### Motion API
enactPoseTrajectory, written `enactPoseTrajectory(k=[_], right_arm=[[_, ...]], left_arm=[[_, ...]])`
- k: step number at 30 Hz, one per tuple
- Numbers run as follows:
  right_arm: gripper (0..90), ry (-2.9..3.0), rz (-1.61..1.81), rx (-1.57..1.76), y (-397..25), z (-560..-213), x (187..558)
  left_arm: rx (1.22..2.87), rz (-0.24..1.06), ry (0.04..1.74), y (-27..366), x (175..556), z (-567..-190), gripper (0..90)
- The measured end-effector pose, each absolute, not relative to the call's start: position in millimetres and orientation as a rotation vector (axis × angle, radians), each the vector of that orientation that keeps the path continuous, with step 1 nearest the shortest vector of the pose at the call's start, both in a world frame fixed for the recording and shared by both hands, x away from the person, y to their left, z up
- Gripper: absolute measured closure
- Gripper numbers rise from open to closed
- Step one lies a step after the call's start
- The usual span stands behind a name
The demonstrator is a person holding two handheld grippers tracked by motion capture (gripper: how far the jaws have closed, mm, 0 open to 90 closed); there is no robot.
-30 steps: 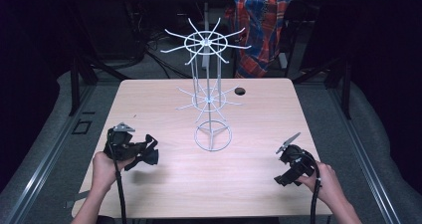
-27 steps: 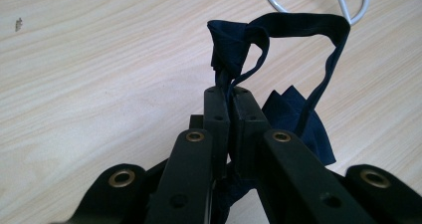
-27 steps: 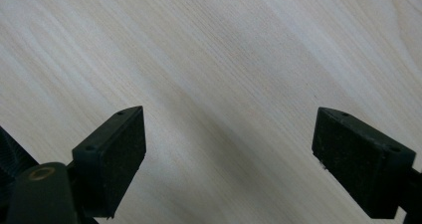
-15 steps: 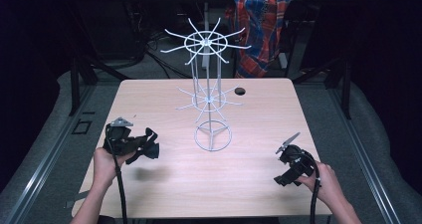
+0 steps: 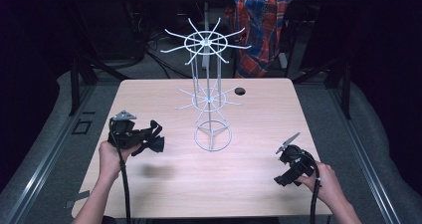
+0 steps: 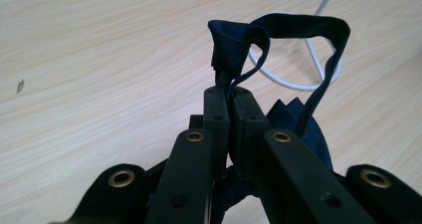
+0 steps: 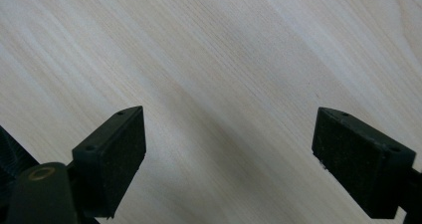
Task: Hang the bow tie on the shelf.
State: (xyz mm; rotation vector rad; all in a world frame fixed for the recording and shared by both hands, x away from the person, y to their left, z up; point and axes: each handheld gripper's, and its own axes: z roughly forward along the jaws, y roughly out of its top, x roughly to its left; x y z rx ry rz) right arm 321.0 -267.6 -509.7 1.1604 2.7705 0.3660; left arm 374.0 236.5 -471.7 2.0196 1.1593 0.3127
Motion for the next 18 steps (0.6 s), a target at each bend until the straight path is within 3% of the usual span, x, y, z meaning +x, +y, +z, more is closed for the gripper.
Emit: enactPoseTrajectory(k=[18], right_arm=[[13.4,2.784,0.347,1.154,-267.6,-509.7,322.1]], left_arm=[[1.981,0.296,1.117,222.8,384.6,-458.7,86.2]])
